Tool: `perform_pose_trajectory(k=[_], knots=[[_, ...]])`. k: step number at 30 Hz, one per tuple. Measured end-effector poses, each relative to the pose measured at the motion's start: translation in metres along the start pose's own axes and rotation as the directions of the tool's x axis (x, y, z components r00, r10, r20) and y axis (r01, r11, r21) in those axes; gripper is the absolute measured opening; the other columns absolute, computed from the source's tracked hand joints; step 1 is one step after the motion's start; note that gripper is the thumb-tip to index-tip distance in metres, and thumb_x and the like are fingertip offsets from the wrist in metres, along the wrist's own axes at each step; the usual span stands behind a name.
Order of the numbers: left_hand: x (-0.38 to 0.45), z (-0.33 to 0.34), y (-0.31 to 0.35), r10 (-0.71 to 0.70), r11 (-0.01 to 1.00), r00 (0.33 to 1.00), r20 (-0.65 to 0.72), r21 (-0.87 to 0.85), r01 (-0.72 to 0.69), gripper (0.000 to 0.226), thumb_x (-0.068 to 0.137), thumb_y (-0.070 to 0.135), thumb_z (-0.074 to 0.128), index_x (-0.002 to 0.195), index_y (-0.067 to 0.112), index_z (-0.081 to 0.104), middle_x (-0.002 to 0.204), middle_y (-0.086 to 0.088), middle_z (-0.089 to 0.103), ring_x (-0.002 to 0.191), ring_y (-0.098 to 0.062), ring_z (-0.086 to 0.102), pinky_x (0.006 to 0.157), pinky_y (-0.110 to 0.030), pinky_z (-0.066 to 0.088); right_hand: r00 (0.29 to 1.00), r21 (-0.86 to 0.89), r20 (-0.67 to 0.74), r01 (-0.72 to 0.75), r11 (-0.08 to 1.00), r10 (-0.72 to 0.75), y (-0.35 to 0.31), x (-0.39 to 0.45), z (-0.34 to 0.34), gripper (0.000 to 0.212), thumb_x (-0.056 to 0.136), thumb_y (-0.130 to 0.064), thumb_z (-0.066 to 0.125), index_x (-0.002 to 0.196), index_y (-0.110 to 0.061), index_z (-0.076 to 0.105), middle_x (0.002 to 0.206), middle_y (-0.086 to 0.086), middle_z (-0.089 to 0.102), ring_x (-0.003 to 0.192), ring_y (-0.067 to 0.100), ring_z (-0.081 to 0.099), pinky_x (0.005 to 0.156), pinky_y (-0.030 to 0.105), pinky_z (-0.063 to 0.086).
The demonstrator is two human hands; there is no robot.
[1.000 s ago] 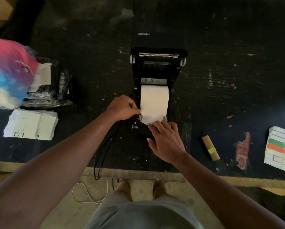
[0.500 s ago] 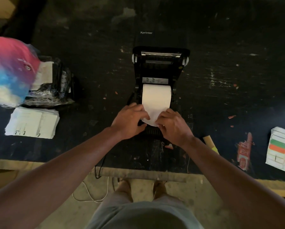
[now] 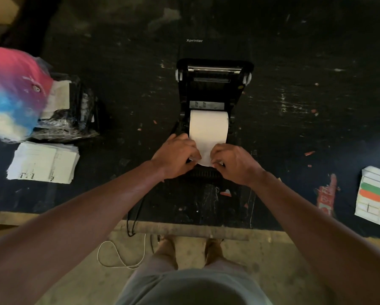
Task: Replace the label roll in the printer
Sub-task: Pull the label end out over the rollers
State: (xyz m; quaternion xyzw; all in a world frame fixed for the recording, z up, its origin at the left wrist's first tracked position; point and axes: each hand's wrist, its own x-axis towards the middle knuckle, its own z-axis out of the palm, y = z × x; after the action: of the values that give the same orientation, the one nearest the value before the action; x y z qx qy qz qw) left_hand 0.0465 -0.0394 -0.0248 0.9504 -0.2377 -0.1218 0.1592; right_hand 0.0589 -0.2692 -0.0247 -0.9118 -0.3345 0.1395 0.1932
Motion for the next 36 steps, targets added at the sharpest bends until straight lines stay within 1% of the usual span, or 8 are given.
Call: perform_pose_trajectory(k=[6, 9, 13, 18, 22, 25, 30, 36], knots=[[0.004, 0.002, -0.003, 0.05, 0.996, 0.999, 0.009, 0.074, -0.051, 0.019, 0.097, 0.032, 0.066, 0.112, 0.031, 0.078, 0.111, 0.009, 0.073, 0.111, -0.018, 0.055, 0.093, -0.039, 0.039, 0.998, -0.045, 0.053, 0.047, 0.998, -0.045, 0.007, -0.001, -0.004, 0.015, 0.095, -0.012, 0.073, 0.105, -0.008, 0.083, 0.122, 0.005, 0.074, 0.115, 0.023, 0.066, 0.103, 0.041, 0.057], [0.006, 0.005, -0.003, 0.059, 0.995, 0.998, -0.008, 0.078, -0.059, 0.015, 0.096, 0.03, 0.065, 0.106, 0.027, 0.076, 0.105, 0.005, 0.071, 0.11, -0.021, 0.056, 0.092, -0.04, 0.038, 0.999, 0.015, 0.04, 0.012, 1.0, -0.012, 0.01, -0.001, -0.005, 0.016, 0.092, -0.018, 0.078, 0.105, -0.01, 0.083, 0.121, 0.004, 0.075, 0.118, 0.022, 0.064, 0.104, 0.04, 0.055], [0.006, 0.007, -0.005, 0.065, 0.997, 0.997, -0.046, 0.044, -0.063, 0.007, 0.092, 0.028, 0.065, 0.098, 0.026, 0.069, 0.098, 0.004, 0.068, 0.106, -0.022, 0.057, 0.087, -0.038, 0.035, 0.999, 0.056, -0.029, -0.029, 0.998, 0.031, 0.005, -0.003, 0.001, 0.015, 0.094, -0.014, 0.076, 0.107, -0.007, 0.081, 0.112, 0.007, 0.076, 0.108, 0.024, 0.067, 0.097, 0.041, 0.057], [0.004, 0.01, -0.001, 0.058, 0.998, 0.995, -0.077, 0.024, -0.057, 0.016, 0.084, 0.039, 0.075, 0.092, 0.027, 0.067, 0.094, 0.007, 0.068, 0.1, -0.02, 0.057, 0.083, -0.039, 0.036, 0.989, 0.109, -0.123, -0.075, 0.991, 0.088, 0.0, -0.004, 0.012, 0.01, 0.093, -0.008, 0.073, 0.099, -0.005, 0.08, 0.101, 0.01, 0.077, 0.095, 0.025, 0.07, 0.087, 0.043, 0.061], [0.002, 0.01, 0.004, 0.018, 1.0, 0.993, -0.115, 0.026, -0.015, 0.014, 0.085, 0.037, 0.076, 0.089, 0.026, 0.069, 0.093, 0.004, 0.067, 0.098, -0.022, 0.059, 0.082, -0.037, 0.035, 0.983, 0.163, -0.145, -0.092, 0.982, 0.116, 0.001, -0.007, 0.018, 0.005, 0.09, -0.005, 0.076, 0.095, -0.006, 0.078, 0.096, 0.009, 0.076, 0.091, 0.024, 0.069, 0.084, 0.041, 0.061], [-0.001, 0.012, 0.01, 0.004, 0.998, 0.991, -0.131, 0.061, 0.004, 0.013, 0.082, 0.032, 0.077, 0.09, 0.022, 0.072, 0.102, 0.0, 0.065, 0.104, -0.023, 0.058, 0.085, -0.037, 0.04, 0.981, 0.104, -0.184, -0.049, 0.993, 0.067, 0.002, -0.012, 0.022, 0.007, 0.087, -0.004, 0.077, 0.093, -0.007, 0.077, 0.1, 0.01, 0.075, 0.097, 0.026, 0.068, 0.087, 0.037, 0.059], [-0.008, 0.014, 0.021, 0.0, 0.992, 0.993, -0.116, 0.122, 0.014, 0.019, 0.078, 0.033, 0.076, 0.087, 0.017, 0.076, 0.115, -0.004, 0.071, 0.113, -0.028, 0.061, 0.091, -0.046, 0.051, 0.988, -0.095, -0.151, 0.0, 0.996, -0.015, -0.007, -0.018, 0.027, 0.01, 0.092, -0.011, 0.069, 0.101, -0.009, 0.071, 0.133, 0.013, 0.067, 0.127, 0.031, 0.062, 0.098, 0.046, 0.053], [-0.013, 0.018, 0.019, 0.011, 0.996, 0.998, -0.07, 0.094, -0.004, 0.029, 0.086, 0.042, 0.061, 0.095, 0.017, 0.075, 0.109, -0.001, 0.074, 0.117, -0.025, 0.063, 0.108, -0.041, 0.04, 0.993, -0.101, -0.118, -0.007, 0.995, -0.005, -0.014, -0.024, 0.028, 0.021, 0.093, -0.018, 0.059, 0.111, -0.008, 0.065, 0.132, 0.016, 0.069, 0.129, 0.034, 0.063, 0.115, 0.051, 0.045]])
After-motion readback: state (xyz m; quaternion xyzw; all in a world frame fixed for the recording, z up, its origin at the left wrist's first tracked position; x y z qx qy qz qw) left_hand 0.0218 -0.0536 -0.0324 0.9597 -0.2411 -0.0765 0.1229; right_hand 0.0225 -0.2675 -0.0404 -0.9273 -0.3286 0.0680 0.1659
